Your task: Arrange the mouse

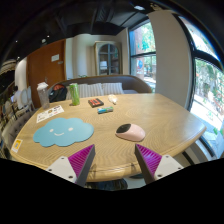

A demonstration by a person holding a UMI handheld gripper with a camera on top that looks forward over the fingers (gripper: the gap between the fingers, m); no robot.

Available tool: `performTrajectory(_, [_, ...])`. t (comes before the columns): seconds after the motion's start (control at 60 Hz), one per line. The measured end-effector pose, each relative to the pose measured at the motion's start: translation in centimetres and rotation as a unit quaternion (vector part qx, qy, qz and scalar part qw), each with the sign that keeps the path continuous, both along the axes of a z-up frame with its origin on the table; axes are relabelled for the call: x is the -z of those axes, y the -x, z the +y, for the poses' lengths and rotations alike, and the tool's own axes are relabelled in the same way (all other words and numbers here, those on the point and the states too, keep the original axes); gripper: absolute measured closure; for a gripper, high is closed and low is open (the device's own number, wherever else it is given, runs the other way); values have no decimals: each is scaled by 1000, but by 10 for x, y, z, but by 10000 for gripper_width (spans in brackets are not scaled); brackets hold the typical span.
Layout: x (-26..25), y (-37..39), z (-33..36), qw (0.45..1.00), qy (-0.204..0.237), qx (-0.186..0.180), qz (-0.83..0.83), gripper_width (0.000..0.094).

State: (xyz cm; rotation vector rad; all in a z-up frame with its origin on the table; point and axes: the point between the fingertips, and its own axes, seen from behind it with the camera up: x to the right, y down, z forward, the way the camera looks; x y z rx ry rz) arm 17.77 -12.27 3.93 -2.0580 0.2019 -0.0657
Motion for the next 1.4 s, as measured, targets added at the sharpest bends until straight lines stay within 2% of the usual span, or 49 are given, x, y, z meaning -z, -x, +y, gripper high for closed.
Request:
performTrajectory(0.283, [43,-93,47,998,33,20,-53,115])
performTrajectory(0.467, [48,-107,81,998,42,2,-38,116])
performTrajectory(0.75, [53,-130,131,998,56,9,2,135])
performTrajectory(0.85, [54,-139,143,998,60,19,8,206])
performTrajectory(0.917, [55,-141,146,997,67,23,9,398])
performTrajectory(1.0, [55,-142,145,997,67,35,15,414])
performTrajectory(1.117, [53,-143,140,996,72,50,15,489])
performTrajectory(1.217, [26,-126,129,997,54,45,-17,499])
performTrajectory(1.317, [-39,-83,120,998,-2,51,-26,498])
performTrajectory(1.4, [-87,-22,117,998,-52,28,-5,499])
